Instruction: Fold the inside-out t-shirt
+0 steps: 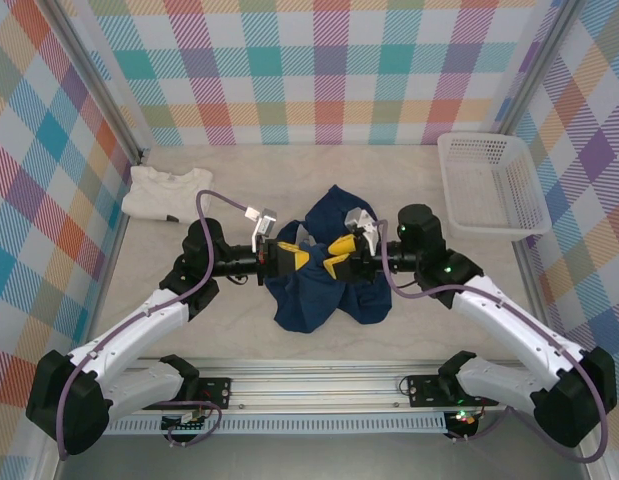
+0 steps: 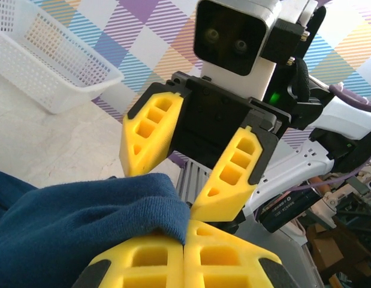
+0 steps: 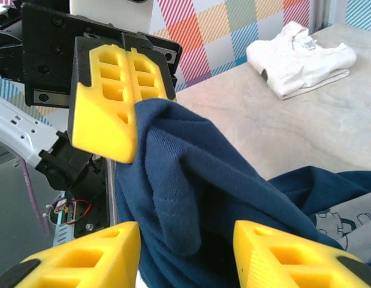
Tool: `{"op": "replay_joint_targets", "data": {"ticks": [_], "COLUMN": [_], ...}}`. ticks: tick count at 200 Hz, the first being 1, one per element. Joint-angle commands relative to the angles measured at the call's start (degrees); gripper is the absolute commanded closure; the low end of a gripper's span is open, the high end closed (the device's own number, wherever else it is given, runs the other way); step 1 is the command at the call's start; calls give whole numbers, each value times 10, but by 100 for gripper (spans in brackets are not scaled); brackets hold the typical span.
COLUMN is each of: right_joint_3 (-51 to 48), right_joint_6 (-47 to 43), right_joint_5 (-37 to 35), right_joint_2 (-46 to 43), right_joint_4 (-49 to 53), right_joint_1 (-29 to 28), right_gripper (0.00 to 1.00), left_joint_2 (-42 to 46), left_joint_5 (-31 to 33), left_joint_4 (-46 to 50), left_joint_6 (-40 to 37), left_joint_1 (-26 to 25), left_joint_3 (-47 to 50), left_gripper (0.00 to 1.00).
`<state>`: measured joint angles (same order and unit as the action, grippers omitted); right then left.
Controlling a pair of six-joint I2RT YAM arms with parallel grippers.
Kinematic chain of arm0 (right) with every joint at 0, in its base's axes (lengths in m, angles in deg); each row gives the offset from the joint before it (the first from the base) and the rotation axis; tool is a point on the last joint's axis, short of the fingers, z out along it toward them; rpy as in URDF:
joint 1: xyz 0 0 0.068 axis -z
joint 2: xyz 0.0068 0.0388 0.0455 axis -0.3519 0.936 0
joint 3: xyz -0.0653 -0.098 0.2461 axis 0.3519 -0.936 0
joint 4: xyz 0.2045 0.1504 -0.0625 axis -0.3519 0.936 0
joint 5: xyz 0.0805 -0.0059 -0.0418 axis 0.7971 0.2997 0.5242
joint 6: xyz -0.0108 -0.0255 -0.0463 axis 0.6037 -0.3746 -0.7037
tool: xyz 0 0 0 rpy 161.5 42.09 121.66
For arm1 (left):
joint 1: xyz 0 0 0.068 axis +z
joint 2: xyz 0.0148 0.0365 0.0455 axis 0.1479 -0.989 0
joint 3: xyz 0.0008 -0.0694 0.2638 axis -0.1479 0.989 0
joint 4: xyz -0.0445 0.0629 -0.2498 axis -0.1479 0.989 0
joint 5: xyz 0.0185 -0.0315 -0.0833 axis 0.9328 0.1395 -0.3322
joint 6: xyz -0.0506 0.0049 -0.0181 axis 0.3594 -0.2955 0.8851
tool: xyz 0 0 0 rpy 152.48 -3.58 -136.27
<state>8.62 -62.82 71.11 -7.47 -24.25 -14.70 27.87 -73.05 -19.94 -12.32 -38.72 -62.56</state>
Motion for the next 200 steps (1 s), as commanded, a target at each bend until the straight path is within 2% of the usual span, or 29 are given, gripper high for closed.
{"op": "replay_joint_targets", "data": {"ticks": [1, 10, 25, 33, 58, 76, 90, 106, 125, 159, 200], "right_joint_3": [22, 22, 21, 20, 20, 32, 51, 78, 103, 147, 186], "right_joint_6": [-14, -12, -10, -10, 5, 12, 10, 10, 20, 45, 74], "right_joint_5": [41, 47, 48, 47, 68, 73, 68, 71, 75, 64, 81], "right_joint_2": [17, 21, 24, 25, 24, 18, 12, 14, 27, 52, 84], "right_joint_4": [-17, -17, -14, -13, -26, -20, 2, 36, 65, 114, 149], "right_joint_1": [-5, -5, -6, -6, -6, -6, -6, -6, -6, -7, -7], "right_gripper": [63, 69, 70, 74, 100, 100, 100, 100, 100, 100, 100], "left_joint_2": [18, 21, 25, 27, 27, 25, 27, 32, 48, 90, 101], "left_joint_5": [5, 7, 8, 9, 16, 29, 75, 138, 180, 229, 262], "left_joint_4": [5, 11, 16, 19, 27, 49, 103, 164, 199, 256, 261], "left_joint_6": [-18, -21, -24, -25, -31, -45, -77, -110, -123, -159, -202], "left_joint_1": [5, 6, 5, 6, 5, 6, 5, 5, 4, -24, -85], "left_joint_3": [-14, -14, -14, -13, -13, -16, -21, -27, -31, -48, -68], "left_gripper": [100, 100, 100, 100, 100, 100, 100, 77, 57, 40, 25]}}
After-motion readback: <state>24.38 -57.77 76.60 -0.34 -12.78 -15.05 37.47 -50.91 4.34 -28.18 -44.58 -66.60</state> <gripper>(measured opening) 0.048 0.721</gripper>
